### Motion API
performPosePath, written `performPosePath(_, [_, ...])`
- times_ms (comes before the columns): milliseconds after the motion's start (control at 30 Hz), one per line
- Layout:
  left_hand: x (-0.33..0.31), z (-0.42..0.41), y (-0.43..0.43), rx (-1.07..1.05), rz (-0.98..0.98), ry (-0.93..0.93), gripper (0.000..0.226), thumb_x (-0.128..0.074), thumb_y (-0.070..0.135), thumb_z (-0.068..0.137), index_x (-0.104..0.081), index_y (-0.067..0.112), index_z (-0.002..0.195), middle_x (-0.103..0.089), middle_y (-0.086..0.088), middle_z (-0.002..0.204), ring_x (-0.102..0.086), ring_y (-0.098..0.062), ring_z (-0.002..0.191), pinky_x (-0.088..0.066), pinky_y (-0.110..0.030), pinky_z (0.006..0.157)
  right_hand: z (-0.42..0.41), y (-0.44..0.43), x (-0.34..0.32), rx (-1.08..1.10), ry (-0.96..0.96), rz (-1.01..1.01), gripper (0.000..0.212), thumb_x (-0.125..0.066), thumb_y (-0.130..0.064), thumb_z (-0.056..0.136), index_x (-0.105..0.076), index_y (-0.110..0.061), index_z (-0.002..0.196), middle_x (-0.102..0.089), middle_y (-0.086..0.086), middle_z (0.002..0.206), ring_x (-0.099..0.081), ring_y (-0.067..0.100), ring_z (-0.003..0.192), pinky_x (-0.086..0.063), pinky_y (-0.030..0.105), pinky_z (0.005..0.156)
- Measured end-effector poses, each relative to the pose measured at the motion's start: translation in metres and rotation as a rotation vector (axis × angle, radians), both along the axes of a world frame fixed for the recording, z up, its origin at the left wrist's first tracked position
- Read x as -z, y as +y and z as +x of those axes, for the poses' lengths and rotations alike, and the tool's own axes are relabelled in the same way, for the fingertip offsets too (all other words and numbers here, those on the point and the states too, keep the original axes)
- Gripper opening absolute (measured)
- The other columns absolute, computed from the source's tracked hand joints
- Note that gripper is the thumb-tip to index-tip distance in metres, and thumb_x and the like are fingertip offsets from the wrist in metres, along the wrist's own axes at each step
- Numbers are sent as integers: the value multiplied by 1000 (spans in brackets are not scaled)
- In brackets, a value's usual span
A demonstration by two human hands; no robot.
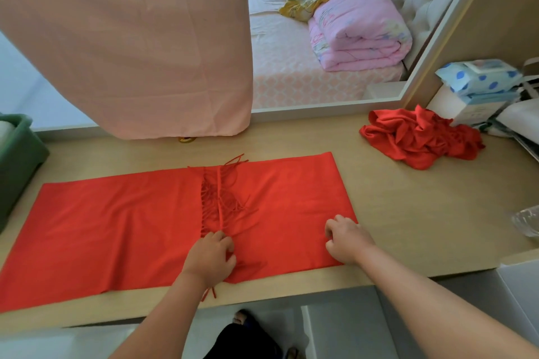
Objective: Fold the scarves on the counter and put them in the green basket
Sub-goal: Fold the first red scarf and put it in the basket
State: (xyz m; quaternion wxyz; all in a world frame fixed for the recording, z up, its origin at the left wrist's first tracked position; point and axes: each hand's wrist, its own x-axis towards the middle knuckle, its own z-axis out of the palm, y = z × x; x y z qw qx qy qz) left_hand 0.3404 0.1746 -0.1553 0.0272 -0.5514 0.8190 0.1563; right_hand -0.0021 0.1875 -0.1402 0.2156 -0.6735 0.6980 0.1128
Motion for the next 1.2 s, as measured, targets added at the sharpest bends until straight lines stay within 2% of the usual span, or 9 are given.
performPosePath(200, [-7, -5, -58, -77, -187, -47, 33, -36, 38, 78, -66, 23, 76, -61, 0, 77, -62, -28, 75, -48, -37, 64, 28, -61, -1, -1, 69, -111, 27, -50, -27, 90, -57, -24, 115, -53, 4, 121, -50, 26, 117, -41, 38, 97])
performPosePath(333, [-12, -20, -106, -77, -208, -89, 32, -56, 30, 83, -68, 25, 112, -56, -8, 132, -53, -30, 117, -46, -44, 90, 58, -99, 3, -28, -28, -164, 41, -51, -26, 90, -52, -27, 132, -43, 5, 142, -41, 25, 131, -37, 38, 104])
performPosePath(400, [-6, -27, -125, 18, -81, -70, 50, -48, 34, 95, -45, 26, 145, -33, -6, 156, -33, -26, 141, -32, -45, 111, 71, -114, 7, -42, -53, -159, 51, -50, -30, 93, -43, -29, 143, -29, 8, 157, -27, 26, 144, -30, 40, 112])
performPosePath(533, [10, -19, -149, 135, 51, -230, 64, -25, 49, 101, -2, 29, 157, -2, 0, 165, -5, -20, 151, -6, -45, 122, 86, -133, 21, -66, -88, -48, 64, -42, -43, 99, -14, -36, 156, 1, 3, 166, 1, 21, 153, -9, 50, 122])
performPosePath(633, [19, 16, -156, -20, -6, -335, 66, -19, 46, 95, -18, 23, 156, -17, -6, 163, -14, -26, 149, -12, -49, 120, 85, -141, 30, -57, -49, -18, 65, -38, -48, 100, -9, -36, 157, 8, 0, 166, 8, 18, 153, -5, 52, 122])
performPosePath(767, [15, 43, -153, -114, -248, -88, 51, -41, 34, 81, -64, 17, 122, -52, -6, 140, -46, -29, 126, -38, -44, 98, 99, -145, 35, -29, 39, -108, 63, -36, -49, 98, -20, -28, 155, -5, 7, 166, 1, 25, 153, -3, 51, 122])
performPosePath(900, [16, 23, -163, -35, -203, -11, 53, -39, 36, 90, -53, 21, 138, -43, -6, 150, -40, -28, 135, -38, -45, 106, 140, -148, 38, -95, -62, -208, 60, -41, -46, 97, -32, -23, 152, -11, 11, 165, -3, 29, 153, -4, 50, 122])
performPosePath(1033, [30, 28, -166, -13, 35, -176, 61, -28, 44, 101, -11, 26, 157, -4, -1, 165, -4, -23, 151, -7, -46, 122, 177, -134, 50, -311, -145, -271, 59, -46, -47, 89, -45, -25, 144, -25, 11, 161, -18, 30, 150, -16, 51, 121])
performPosePath(1200, [25, 59, -146, -110, -171, -194, 55, -54, 23, 90, -47, 19, 144, -35, -9, 156, -30, -29, 144, -26, -49, 117, 209, -127, 43, -367, -143, -347, 47, -46, -47, 87, -60, -24, 125, -56, 5, 119, -52, 27, 112, -42, 43, 94])
